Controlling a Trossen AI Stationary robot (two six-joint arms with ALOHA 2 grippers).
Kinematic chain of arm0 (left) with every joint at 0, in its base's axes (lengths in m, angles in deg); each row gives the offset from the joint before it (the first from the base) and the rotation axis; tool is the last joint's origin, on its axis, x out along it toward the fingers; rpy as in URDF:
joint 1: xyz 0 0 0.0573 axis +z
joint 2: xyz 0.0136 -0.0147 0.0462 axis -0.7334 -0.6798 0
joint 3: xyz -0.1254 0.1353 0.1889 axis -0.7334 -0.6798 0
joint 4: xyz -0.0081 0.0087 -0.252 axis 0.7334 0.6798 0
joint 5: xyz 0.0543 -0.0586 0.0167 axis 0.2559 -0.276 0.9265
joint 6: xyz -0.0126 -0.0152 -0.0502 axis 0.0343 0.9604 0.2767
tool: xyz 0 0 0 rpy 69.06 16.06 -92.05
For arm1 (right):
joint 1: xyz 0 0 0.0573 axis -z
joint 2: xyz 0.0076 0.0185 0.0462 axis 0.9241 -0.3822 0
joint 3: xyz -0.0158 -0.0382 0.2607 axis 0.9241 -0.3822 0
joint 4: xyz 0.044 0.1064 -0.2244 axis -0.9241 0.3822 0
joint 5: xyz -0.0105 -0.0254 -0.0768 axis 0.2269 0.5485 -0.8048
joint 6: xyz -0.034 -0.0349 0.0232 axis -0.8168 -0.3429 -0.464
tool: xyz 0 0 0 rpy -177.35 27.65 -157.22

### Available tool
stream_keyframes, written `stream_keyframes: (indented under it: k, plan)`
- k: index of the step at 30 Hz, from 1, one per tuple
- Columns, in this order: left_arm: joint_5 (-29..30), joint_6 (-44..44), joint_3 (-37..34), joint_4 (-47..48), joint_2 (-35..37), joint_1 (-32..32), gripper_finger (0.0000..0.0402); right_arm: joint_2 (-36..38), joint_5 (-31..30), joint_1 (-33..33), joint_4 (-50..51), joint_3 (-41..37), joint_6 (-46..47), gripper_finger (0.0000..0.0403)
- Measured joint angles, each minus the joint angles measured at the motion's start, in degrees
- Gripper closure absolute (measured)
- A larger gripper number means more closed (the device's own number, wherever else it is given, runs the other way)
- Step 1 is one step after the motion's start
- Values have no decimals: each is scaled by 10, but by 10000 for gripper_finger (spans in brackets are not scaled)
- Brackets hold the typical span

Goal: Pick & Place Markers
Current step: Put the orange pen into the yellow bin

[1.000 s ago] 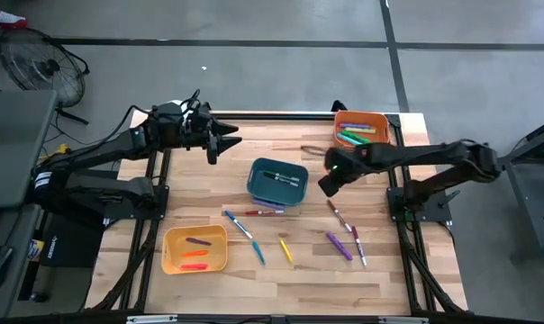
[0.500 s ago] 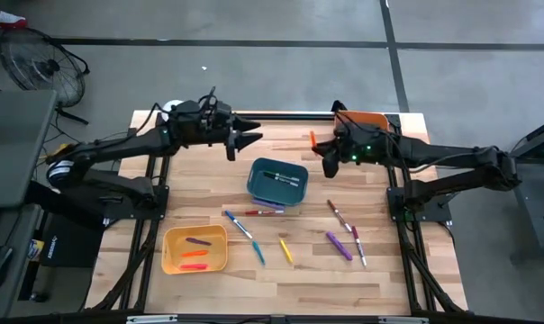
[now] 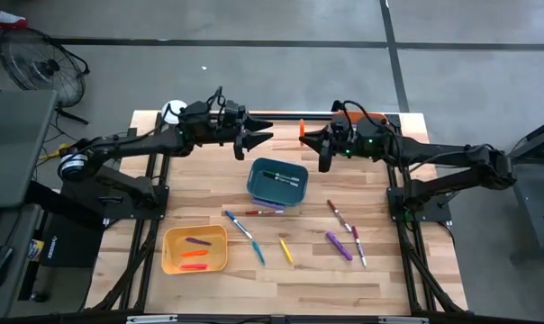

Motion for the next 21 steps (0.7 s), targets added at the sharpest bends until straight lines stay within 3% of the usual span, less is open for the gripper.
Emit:
stream_keyframes:
  k: [4, 9, 21]
  plan:
    - [-2, 3, 0, -11, -2, 0, 179, -28, 26, 4, -31, 6, 0, 372]
    - [2, 4, 0, -10, -1, 0, 179, -89, 62, 4, -27, 71, -30, 372]
    - [-6, 9, 0, -11, -1, 0, 179, -221, 116, 4, 65, 233, -92, 372]
